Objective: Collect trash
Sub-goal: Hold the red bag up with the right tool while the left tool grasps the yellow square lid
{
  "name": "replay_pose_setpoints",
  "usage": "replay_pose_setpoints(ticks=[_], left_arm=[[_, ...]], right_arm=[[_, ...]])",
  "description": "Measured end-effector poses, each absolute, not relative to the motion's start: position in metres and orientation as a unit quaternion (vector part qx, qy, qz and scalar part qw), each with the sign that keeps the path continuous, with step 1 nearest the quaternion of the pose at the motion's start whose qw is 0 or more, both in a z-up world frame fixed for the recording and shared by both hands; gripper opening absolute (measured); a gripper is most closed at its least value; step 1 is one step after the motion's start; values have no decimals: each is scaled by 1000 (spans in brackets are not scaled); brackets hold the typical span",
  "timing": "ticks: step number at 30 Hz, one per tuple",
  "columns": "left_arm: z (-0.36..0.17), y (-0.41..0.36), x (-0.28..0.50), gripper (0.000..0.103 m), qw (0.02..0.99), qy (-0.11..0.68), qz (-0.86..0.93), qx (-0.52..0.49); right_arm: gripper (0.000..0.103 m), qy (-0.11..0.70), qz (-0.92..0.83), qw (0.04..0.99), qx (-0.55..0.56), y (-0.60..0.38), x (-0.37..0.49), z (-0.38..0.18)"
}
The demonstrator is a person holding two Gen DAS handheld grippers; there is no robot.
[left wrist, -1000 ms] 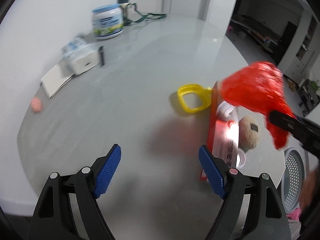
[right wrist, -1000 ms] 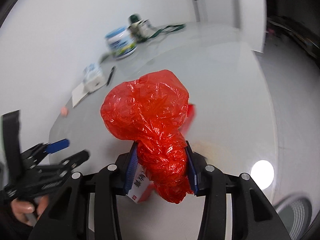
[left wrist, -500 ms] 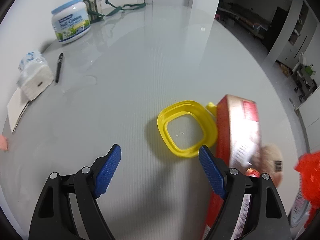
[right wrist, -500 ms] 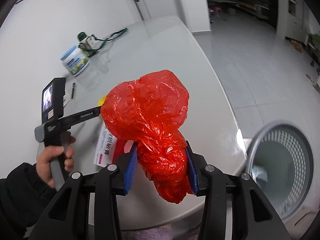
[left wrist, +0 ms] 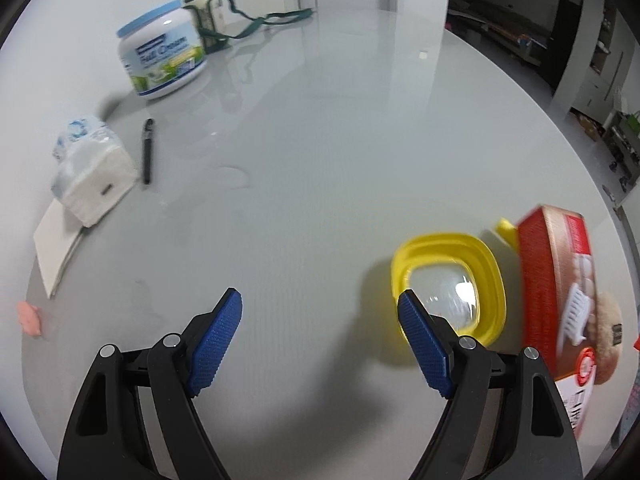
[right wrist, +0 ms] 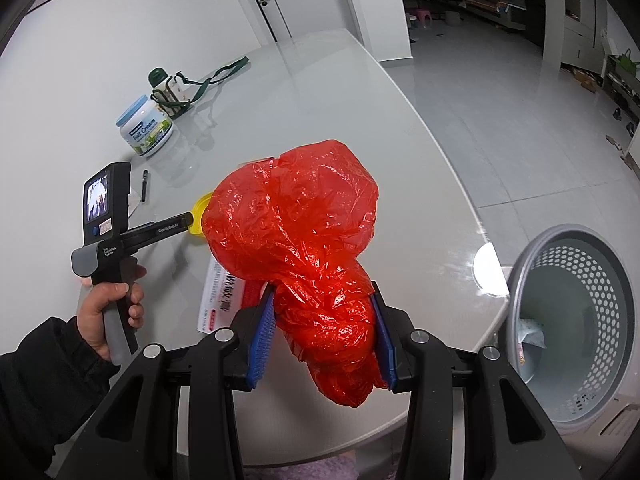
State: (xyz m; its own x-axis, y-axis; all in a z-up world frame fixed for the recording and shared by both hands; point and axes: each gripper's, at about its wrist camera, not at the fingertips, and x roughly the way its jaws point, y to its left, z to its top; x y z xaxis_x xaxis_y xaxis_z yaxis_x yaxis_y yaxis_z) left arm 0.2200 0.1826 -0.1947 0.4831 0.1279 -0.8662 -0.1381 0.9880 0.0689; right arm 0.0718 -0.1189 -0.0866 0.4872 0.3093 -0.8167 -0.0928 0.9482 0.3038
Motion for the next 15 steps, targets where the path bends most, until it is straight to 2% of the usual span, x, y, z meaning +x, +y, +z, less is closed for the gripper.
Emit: replay_pose_setpoints(ticks=[7, 15], left_arm=[[-181, 198, 208, 79, 867, 492, 73, -8], [-181, 160, 196, 79, 867, 498, 6, -23]], right_arm=[[42, 491, 124, 856, 105, -108, 70, -83], [42, 488, 116, 858, 108, -112, 64, -78]])
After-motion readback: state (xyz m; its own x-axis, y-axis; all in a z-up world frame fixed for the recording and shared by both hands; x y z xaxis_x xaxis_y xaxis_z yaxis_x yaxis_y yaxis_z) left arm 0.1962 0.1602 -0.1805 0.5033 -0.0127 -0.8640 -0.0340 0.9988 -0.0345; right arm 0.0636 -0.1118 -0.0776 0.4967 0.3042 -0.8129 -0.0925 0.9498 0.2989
